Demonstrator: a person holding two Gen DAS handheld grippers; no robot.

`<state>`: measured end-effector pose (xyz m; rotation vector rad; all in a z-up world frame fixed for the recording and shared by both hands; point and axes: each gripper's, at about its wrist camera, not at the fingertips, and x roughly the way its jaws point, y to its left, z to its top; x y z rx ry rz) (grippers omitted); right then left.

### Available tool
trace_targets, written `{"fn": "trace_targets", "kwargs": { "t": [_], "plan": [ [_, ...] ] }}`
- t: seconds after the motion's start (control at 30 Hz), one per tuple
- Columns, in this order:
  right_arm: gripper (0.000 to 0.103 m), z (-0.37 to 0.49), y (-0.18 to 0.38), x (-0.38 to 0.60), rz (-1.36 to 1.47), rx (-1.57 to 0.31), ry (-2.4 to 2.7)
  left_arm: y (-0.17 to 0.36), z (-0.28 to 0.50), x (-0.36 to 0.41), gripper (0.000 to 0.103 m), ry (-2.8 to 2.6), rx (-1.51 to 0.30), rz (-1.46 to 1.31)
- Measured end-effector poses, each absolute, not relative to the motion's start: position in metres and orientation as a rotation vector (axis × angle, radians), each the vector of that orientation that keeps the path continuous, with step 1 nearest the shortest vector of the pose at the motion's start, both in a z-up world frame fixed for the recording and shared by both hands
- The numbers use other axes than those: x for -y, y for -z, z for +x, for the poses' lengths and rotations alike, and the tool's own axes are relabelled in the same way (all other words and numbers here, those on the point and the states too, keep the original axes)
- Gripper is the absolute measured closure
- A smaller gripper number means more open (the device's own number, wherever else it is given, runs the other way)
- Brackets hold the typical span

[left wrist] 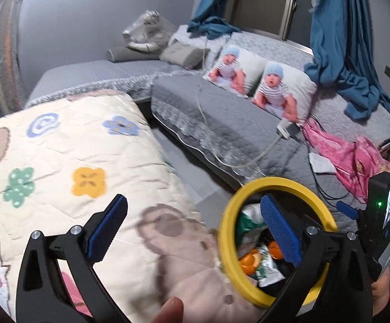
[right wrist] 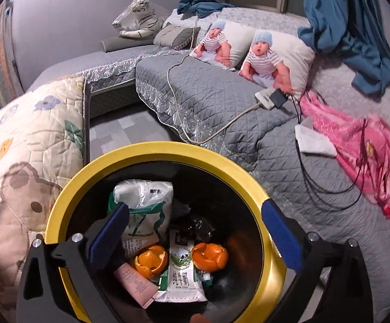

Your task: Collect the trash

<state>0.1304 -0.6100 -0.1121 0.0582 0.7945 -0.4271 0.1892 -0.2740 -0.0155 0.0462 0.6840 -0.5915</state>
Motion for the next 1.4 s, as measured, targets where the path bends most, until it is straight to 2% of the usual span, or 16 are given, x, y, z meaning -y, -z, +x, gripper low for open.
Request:
{"fn": "trace_targets", "kwargs": {
  "t": [0.37, 0.83, 1.4],
  "plan": [
    [0.008, 0.139, 0.091, 0.57, 0.108, -0.72, 0.341, 0.003, 0.197, 0.21, 0.008, 0.442, -0.656, 0.009],
    [0.008, 0.161, 0.033, 0.44, 0.08, -0.549, 0.208, -0.03, 0.186, 0.12, 0.008, 0.191, -0.534, 0.012],
    [0.008, 0.192, 0.027, 0.329, 0.043, -0.566, 0.141, -0.04, 0.199, 0.029, 0.008, -0.027, -0.473, -0.04]
  ]
}}
